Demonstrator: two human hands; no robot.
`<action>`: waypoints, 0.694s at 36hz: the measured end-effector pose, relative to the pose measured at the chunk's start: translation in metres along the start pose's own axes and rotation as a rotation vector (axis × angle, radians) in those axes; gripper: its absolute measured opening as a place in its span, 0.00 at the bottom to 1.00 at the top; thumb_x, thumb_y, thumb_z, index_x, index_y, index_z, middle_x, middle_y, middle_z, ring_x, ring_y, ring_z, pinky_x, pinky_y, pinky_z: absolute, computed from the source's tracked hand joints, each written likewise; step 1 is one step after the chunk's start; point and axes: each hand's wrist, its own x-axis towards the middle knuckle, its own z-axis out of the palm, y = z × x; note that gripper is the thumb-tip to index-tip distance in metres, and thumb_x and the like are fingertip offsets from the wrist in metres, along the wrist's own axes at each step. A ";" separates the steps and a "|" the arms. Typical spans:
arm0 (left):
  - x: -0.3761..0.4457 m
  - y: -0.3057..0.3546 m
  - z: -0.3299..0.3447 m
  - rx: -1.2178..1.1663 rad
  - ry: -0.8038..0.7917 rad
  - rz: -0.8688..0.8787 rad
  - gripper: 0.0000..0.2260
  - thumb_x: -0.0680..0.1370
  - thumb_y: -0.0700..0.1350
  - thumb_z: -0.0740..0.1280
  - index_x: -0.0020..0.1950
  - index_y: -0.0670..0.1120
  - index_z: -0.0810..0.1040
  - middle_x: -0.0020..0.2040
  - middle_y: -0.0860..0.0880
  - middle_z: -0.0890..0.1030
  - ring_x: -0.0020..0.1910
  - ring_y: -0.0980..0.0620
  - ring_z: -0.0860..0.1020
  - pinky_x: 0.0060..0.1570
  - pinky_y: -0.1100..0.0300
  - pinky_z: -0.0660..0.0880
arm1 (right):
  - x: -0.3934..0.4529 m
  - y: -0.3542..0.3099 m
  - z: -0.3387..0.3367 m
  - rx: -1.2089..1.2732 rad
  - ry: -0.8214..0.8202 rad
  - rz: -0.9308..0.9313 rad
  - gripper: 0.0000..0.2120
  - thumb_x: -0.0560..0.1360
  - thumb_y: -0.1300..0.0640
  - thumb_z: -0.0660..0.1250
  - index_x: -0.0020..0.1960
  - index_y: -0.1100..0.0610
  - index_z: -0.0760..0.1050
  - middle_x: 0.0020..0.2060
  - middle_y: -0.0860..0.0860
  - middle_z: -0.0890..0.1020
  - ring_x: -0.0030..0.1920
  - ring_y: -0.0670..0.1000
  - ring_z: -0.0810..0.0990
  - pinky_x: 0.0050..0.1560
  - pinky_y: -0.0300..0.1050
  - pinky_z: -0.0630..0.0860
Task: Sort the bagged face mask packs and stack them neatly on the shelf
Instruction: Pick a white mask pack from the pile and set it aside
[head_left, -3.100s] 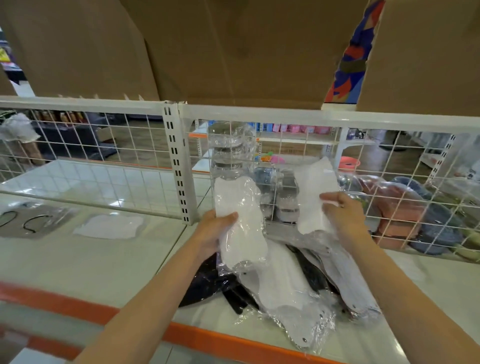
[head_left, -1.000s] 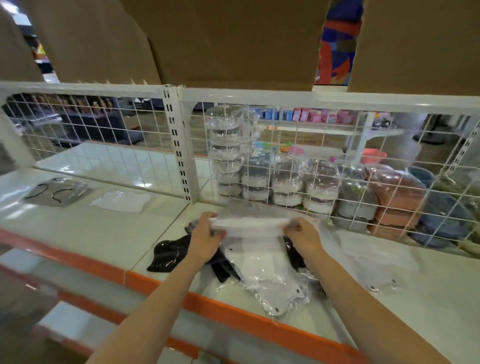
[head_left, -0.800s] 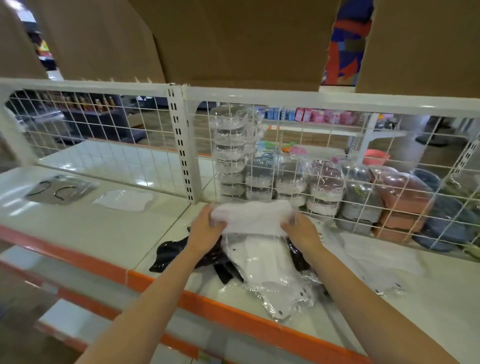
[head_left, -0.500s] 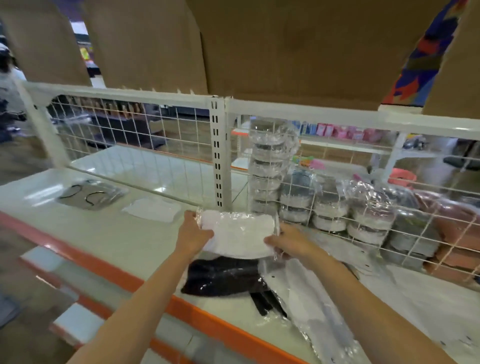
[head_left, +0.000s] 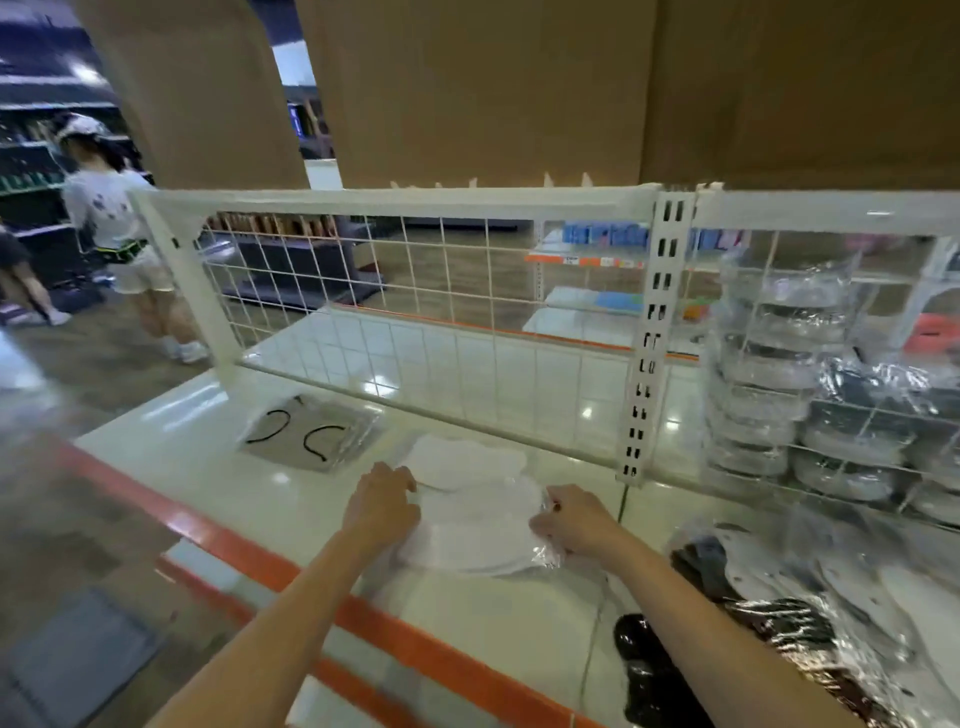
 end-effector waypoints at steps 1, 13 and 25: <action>0.004 -0.007 -0.002 0.010 0.012 0.023 0.12 0.77 0.44 0.63 0.60 0.46 0.74 0.61 0.45 0.71 0.61 0.47 0.71 0.61 0.58 0.69 | 0.006 -0.007 0.005 0.013 0.008 -0.015 0.09 0.73 0.62 0.63 0.36 0.57 0.67 0.34 0.51 0.72 0.32 0.48 0.72 0.31 0.38 0.68; 0.011 -0.043 -0.004 0.082 -0.135 0.208 0.10 0.77 0.47 0.62 0.56 0.47 0.76 0.57 0.49 0.76 0.55 0.51 0.75 0.54 0.59 0.71 | 0.057 -0.042 0.039 -0.033 0.208 0.082 0.06 0.74 0.63 0.61 0.38 0.59 0.67 0.37 0.55 0.74 0.36 0.52 0.71 0.27 0.35 0.65; 0.014 0.060 0.012 0.489 -0.281 0.556 0.10 0.76 0.43 0.63 0.55 0.43 0.77 0.56 0.45 0.77 0.55 0.45 0.77 0.52 0.56 0.74 | 0.017 -0.007 -0.002 -0.577 0.226 0.066 0.18 0.78 0.60 0.57 0.67 0.57 0.66 0.62 0.55 0.73 0.60 0.56 0.74 0.55 0.47 0.72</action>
